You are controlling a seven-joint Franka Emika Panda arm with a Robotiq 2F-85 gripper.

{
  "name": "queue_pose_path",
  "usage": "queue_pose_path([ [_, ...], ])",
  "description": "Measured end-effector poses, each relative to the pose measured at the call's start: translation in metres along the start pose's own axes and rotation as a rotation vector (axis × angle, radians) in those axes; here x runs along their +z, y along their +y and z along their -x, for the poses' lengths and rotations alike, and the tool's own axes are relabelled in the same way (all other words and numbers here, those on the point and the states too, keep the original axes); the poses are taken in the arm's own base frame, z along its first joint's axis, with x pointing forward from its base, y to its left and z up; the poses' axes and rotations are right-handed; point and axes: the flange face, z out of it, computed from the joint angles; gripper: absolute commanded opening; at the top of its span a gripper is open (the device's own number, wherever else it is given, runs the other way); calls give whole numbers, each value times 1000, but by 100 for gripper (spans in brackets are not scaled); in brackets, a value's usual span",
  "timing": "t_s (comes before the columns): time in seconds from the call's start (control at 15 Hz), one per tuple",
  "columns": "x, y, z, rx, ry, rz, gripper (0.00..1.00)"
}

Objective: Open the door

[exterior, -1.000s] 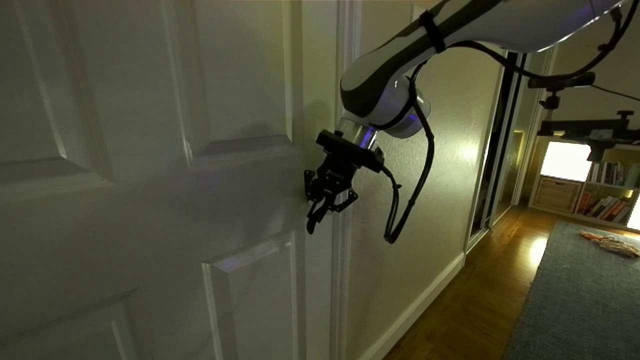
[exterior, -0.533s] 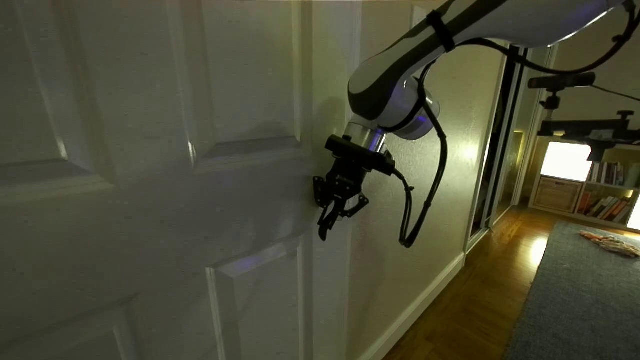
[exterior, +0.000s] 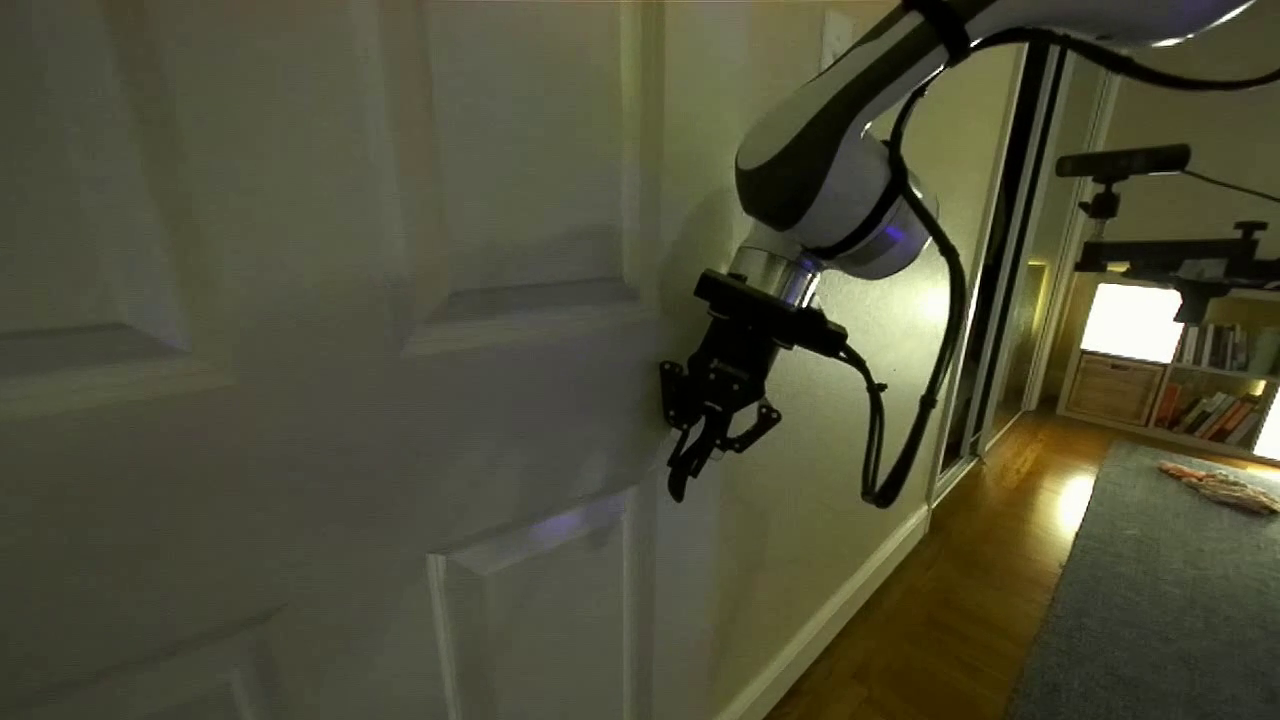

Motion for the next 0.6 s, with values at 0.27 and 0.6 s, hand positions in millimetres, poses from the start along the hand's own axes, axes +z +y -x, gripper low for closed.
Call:
queue_pose_path([
  [0.27, -15, 24, 32, -82, -75, 47, 4],
  [0.6, -53, 84, 58, -106, -89, 101, 37],
])
